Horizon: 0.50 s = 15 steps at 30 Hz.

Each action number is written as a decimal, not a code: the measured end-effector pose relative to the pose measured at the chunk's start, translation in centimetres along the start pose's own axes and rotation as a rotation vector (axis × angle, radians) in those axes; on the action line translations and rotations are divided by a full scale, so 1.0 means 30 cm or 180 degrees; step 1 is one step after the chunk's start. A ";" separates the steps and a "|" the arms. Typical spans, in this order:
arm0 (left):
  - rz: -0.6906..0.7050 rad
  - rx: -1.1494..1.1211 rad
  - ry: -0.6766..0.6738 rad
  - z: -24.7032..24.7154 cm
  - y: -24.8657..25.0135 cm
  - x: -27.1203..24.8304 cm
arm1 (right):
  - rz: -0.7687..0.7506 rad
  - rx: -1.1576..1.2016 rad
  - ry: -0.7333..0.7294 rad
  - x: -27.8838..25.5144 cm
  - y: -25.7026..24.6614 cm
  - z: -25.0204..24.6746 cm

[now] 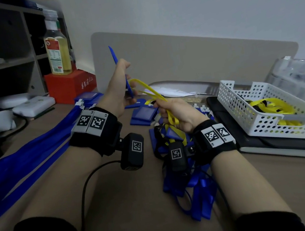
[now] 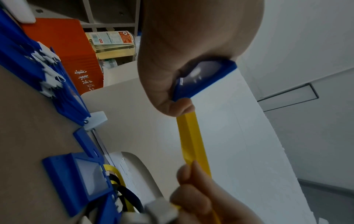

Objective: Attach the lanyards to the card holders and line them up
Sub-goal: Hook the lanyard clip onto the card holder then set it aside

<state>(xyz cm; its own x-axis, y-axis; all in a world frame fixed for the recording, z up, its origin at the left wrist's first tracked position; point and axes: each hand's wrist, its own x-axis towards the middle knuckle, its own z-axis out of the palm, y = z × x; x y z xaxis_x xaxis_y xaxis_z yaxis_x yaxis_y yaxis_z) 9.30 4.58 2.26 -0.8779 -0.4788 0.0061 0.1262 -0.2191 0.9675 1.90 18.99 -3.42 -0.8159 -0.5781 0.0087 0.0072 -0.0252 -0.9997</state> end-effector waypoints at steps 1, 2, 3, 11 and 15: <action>-0.0057 0.0106 -0.0001 0.000 -0.005 0.003 | 0.0025 0.0160 0.0034 -0.003 -0.004 -0.010; -0.0130 0.0169 -0.0014 0.000 -0.012 0.006 | 0.0036 0.0301 0.0044 -0.005 -0.007 -0.019; -0.0205 0.0207 -0.0034 0.001 -0.018 0.007 | 0.0035 0.0429 0.0054 -0.008 -0.010 -0.028; -0.0473 0.0806 -0.0383 0.069 -0.072 0.014 | -0.0017 0.0597 0.0801 -0.002 -0.026 -0.105; -0.0527 0.0970 -0.0631 0.121 -0.082 0.011 | 0.0040 0.0725 0.0949 0.006 -0.092 -0.184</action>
<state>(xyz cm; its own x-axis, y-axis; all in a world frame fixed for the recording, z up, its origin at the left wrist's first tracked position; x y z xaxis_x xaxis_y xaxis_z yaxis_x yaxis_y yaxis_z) 7.02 8.05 0.79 -0.9508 -0.2783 -0.1364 -0.1412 -0.0029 0.9900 -1.45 23.45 -0.78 -0.9472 -0.3174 -0.0447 0.1193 -0.2196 -0.9683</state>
